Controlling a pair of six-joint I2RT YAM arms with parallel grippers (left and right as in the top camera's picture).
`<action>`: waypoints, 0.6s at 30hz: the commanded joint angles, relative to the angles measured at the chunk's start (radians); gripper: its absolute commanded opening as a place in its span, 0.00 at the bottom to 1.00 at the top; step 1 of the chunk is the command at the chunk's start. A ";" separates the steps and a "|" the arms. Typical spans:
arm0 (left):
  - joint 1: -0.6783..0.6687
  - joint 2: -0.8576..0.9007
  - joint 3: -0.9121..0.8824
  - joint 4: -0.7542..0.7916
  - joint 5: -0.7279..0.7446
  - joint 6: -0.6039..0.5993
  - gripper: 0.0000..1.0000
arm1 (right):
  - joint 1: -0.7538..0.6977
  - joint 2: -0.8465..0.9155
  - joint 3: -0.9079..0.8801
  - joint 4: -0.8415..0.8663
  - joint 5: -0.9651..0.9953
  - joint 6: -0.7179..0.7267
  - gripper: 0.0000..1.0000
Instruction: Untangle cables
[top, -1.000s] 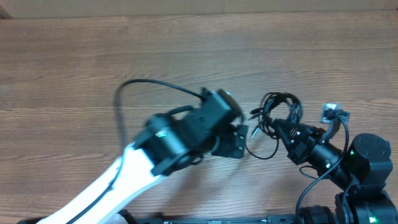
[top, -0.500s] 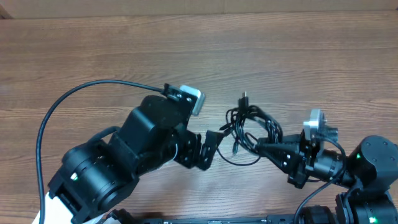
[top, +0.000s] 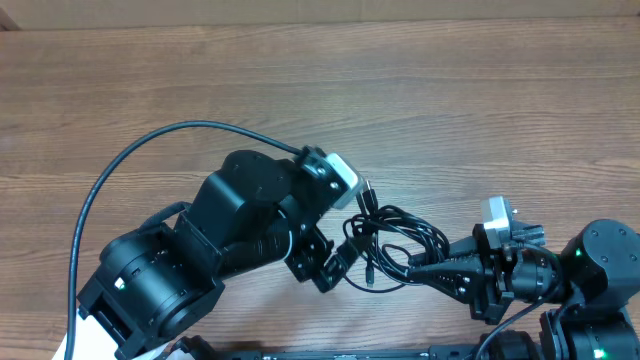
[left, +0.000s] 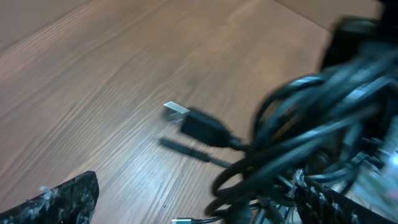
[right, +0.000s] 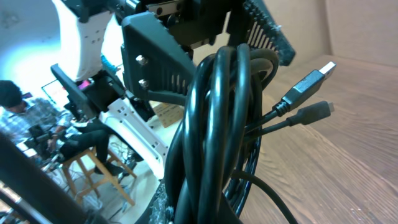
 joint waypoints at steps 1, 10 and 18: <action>0.004 0.016 0.009 0.007 0.142 0.147 0.99 | -0.002 -0.009 0.009 0.011 -0.059 -0.008 0.04; 0.004 0.113 0.009 0.059 0.217 0.183 0.77 | -0.002 -0.009 0.009 0.017 -0.076 -0.008 0.04; 0.005 0.126 0.009 0.129 0.250 0.207 0.04 | -0.002 -0.009 0.009 0.009 -0.072 -0.008 0.04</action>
